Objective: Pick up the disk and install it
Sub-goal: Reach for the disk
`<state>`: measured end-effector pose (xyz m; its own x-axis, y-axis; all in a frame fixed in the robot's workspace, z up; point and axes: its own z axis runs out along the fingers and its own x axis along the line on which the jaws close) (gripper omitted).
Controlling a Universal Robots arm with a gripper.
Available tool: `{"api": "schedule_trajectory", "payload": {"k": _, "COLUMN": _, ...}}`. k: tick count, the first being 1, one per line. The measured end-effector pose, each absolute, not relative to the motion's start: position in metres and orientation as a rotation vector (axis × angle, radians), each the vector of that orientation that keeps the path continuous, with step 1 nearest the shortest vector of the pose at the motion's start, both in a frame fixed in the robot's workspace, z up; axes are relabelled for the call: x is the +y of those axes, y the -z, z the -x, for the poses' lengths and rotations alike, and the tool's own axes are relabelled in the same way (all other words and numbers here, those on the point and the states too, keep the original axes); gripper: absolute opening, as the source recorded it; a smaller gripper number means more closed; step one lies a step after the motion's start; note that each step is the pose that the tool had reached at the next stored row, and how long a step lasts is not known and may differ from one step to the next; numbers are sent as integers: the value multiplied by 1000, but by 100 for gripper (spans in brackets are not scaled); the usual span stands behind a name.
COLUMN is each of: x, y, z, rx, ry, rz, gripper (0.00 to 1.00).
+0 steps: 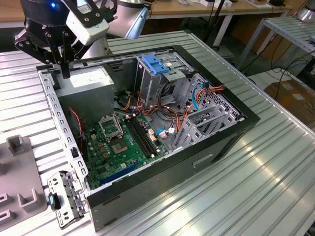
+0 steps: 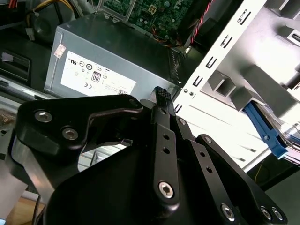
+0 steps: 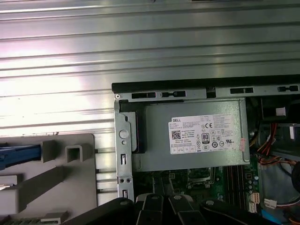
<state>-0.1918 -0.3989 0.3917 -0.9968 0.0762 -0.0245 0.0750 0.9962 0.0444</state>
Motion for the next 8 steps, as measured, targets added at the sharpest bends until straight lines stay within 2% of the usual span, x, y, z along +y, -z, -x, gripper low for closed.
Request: {"api": "schedule_trajectory", "payload": {"k": 8, "x": -399, "y": -390, "z": 204, "rx": 3113, "ry": -67, "rz": -118, "gripper": 11}}
